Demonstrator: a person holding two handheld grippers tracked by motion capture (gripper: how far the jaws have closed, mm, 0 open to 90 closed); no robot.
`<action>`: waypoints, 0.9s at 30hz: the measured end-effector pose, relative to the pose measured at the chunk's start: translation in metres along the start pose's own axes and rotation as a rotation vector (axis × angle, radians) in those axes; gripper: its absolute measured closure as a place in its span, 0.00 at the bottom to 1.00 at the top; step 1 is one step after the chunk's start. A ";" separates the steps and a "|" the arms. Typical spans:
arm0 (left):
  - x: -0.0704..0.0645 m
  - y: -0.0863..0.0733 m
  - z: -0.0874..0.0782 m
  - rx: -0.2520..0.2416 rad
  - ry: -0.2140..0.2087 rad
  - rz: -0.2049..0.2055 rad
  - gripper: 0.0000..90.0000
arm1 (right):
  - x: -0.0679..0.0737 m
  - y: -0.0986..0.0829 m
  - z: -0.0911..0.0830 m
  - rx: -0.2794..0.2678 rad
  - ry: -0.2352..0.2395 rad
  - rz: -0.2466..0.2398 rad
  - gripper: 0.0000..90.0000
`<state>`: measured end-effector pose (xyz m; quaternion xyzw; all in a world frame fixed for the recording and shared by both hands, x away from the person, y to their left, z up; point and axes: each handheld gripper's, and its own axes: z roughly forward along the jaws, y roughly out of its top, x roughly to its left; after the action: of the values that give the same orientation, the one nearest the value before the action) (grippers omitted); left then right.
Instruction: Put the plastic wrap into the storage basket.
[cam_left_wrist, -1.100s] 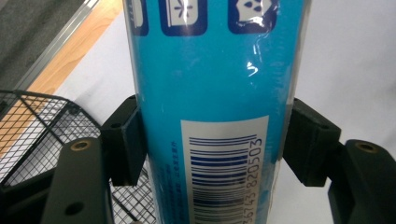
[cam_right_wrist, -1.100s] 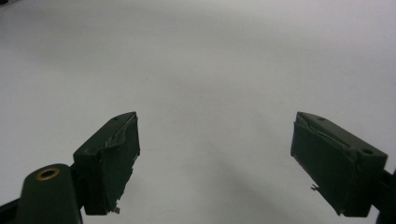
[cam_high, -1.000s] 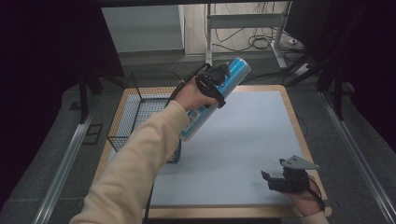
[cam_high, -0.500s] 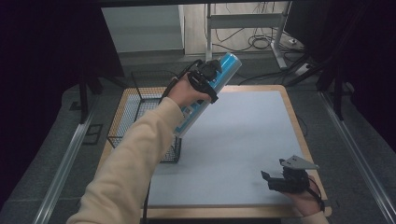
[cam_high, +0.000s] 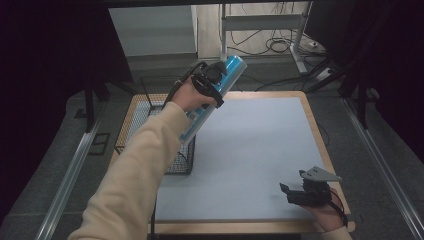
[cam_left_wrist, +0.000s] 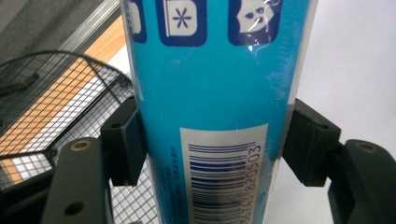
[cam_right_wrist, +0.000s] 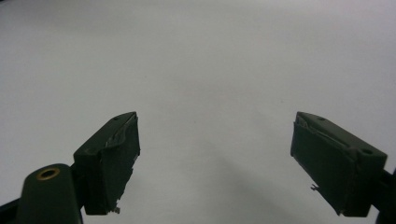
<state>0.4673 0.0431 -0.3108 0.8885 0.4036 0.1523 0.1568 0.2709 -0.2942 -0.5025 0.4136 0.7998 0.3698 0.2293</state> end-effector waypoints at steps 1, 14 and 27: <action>0.002 -0.001 0.000 0.001 0.000 -0.007 0.35 | 0.000 0.000 0.000 0.000 0.000 0.000 0.18; 0.027 -0.020 0.002 0.029 0.025 -0.051 0.35 | 0.000 0.000 0.001 0.002 -0.002 0.000 0.18; 0.044 -0.038 0.017 0.056 0.022 -0.095 0.35 | 0.000 0.000 0.002 0.002 0.001 0.004 0.18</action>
<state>0.4762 0.0978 -0.3356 0.8707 0.4509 0.1430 0.1344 0.2719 -0.2937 -0.5038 0.4150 0.7995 0.3697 0.2279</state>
